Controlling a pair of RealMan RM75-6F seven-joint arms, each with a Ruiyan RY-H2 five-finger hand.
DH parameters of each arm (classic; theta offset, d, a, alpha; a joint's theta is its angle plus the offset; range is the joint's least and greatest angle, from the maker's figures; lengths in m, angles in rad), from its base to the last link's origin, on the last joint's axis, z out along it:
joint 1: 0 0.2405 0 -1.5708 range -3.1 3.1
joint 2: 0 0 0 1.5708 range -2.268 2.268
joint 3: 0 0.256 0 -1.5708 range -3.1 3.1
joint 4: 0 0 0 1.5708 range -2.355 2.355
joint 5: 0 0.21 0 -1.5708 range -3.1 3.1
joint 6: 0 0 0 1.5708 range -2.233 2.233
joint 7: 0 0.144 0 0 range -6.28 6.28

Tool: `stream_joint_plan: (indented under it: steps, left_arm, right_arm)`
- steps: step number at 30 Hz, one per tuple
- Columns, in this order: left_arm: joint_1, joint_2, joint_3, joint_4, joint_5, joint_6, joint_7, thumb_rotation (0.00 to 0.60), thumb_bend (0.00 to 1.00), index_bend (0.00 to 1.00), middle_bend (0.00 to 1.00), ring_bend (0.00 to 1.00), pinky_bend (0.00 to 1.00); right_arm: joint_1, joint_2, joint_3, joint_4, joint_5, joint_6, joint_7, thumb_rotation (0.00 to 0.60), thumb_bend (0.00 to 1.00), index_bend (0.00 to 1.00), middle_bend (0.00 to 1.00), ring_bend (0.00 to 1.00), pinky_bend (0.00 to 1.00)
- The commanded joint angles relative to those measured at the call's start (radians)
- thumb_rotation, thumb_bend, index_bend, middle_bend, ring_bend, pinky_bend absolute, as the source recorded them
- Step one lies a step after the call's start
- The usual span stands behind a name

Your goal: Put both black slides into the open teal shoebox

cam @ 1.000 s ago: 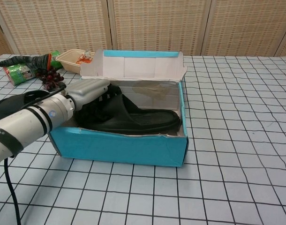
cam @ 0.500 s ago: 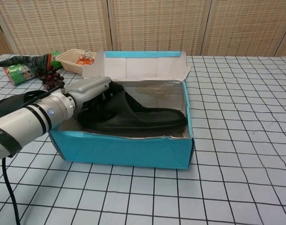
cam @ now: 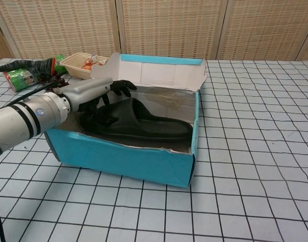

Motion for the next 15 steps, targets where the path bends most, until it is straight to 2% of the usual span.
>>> stream_joint_plan:
  steps: [1,5,9,15]
  left_arm:
    - [0.001,0.004,0.002,-0.013,-0.002,0.005,0.012,0.6,0.45,0.0,0.01,0.01,0.3]
    - [0.001,0.004,0.005,-0.033,-0.003,0.01,0.031,0.6,0.45,0.0,0.01,0.01,0.29]
    - [0.004,0.001,0.004,-0.045,-0.012,0.016,0.037,0.6,0.45,0.0,0.01,0.01,0.29]
    - [0.01,0.001,0.003,-0.059,-0.014,0.03,0.047,0.6,0.45,0.0,0.01,0.01,0.29]
  right_arm:
    - [0.017,-0.014,-0.006,0.002,-0.027,-0.014,-0.003,0.6,0.12,0.0,0.0,0.0,0.0]
    - [0.08,-0.022,-0.003,-0.018,-0.078,-0.075,-0.005,0.6,0.12,0.0,0.0,0.0,0.0]
    - [0.172,-0.027,0.013,-0.046,-0.108,-0.186,-0.029,0.6,0.12,0.0,0.0,0.0,0.0]
    - [0.295,-0.064,0.046,-0.054,-0.074,-0.363,-0.072,0.6,0.13,0.0,0.0,0.0,0.0]
